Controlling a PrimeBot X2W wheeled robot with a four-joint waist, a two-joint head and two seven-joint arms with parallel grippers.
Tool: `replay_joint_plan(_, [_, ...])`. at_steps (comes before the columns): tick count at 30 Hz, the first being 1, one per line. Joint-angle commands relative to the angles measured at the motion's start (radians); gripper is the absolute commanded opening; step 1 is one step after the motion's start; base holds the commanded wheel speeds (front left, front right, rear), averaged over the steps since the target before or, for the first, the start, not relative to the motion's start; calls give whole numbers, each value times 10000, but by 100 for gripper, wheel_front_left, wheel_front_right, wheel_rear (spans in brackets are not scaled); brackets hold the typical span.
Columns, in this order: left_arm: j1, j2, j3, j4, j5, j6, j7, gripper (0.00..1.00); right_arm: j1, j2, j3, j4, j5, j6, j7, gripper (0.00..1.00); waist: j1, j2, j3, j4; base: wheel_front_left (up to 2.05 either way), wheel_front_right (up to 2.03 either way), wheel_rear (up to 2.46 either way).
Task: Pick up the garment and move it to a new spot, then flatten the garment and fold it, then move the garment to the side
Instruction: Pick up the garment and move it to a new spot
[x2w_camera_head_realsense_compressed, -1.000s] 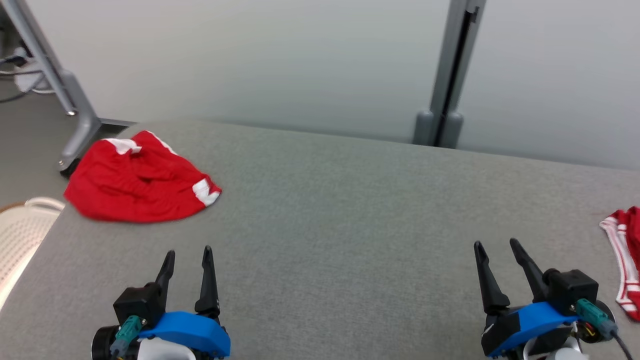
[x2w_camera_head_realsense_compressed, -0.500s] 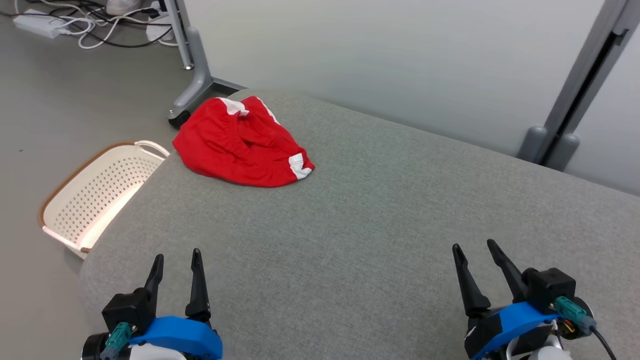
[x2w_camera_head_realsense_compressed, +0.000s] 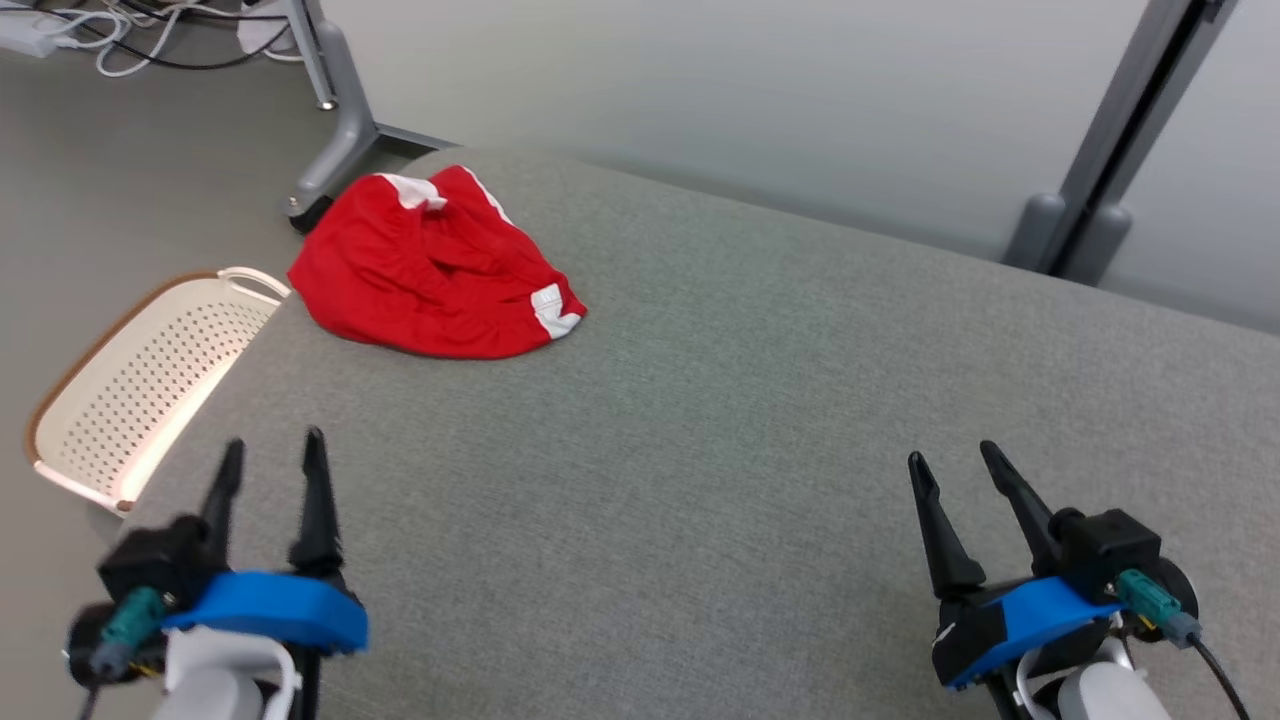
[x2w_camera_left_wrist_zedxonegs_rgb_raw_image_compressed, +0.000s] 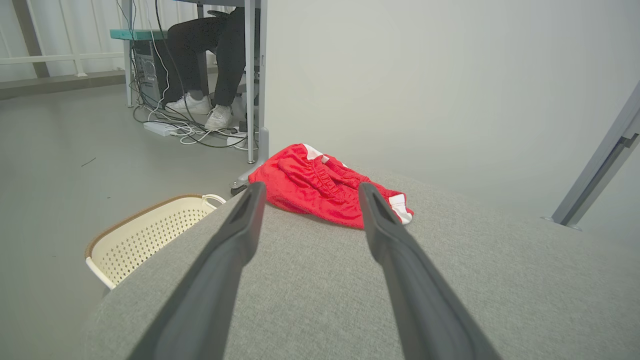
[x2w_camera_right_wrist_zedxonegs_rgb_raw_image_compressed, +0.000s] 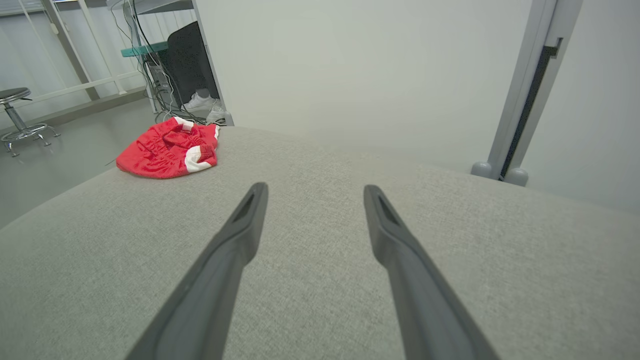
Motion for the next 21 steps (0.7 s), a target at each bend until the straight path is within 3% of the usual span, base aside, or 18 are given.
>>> replay_joint_plan(1, [-689,444,215,-230,142,-42,177,100,-291,-38,-160,-264,-224,1,-51,100,0,-1,246,-201,0,0,0])
replay_joint_plan(2, [-689,444,215,-230,142,-42,177,100,-291,-38,-160,-264,-224,1,-51,100,0,-1,246,-201,0,0,0])
replay_joint_plan(11, [-4136,2571,1082,-455,323,-373,1885,100,-1019,-38,-803,-1570,-1175,1,576,100,0,-1,1784,-1295,0,0,0])
replay_joint_plan(16, [-5832,2948,1091,602,-76,-651,3362,100,-1482,-37,-898,-2346,-1620,1,996,100,0,-1,2756,-1894,0,0,0])
replay_joint_plan(21, [-6894,2777,967,2050,-505,-747,4634,100,-1826,-48,-864,-3072,-1932,1,1286,100,0,-1,3741,-2432,0,0,0])
